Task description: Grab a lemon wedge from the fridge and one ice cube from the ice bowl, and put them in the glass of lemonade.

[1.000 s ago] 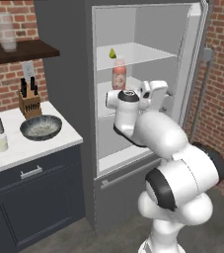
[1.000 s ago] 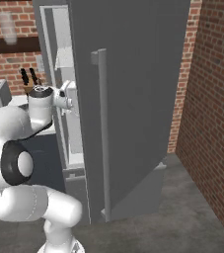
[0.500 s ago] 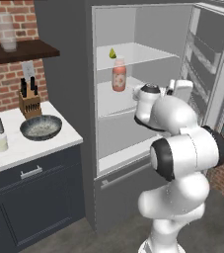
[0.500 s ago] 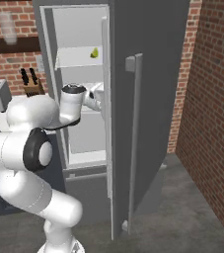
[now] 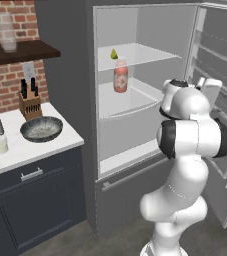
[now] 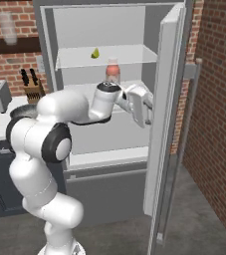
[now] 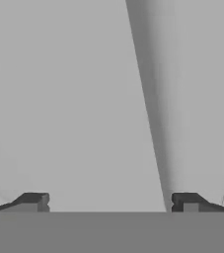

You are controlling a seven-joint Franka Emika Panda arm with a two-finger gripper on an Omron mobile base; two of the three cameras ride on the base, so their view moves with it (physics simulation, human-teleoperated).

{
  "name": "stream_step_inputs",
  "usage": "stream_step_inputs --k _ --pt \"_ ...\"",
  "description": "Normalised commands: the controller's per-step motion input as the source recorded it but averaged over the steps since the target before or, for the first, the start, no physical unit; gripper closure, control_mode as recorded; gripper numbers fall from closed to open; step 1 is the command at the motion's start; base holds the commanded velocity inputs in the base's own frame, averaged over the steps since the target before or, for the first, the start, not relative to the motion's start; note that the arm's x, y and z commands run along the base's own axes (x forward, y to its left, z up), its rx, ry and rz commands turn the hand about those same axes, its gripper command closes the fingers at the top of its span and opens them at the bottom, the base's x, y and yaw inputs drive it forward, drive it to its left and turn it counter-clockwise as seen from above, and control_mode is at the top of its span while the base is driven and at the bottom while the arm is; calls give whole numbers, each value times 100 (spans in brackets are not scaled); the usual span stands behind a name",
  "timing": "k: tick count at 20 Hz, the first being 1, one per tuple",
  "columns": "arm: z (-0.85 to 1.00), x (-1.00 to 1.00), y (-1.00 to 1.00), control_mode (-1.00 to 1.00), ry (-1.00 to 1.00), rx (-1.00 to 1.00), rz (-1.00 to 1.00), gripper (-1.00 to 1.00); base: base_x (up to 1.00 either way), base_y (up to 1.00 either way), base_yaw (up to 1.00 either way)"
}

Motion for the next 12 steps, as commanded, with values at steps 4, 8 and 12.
stream_step_inputs --k 4,8,12 --pt "2 -20 -28 -100 -18 5 2 -100 0 0 0" --pt "26 -21 0 -100 -19 0 7 -100 0 0 0" --pt "35 -45 10 -100 -29 3 10 -100 0 0 0"
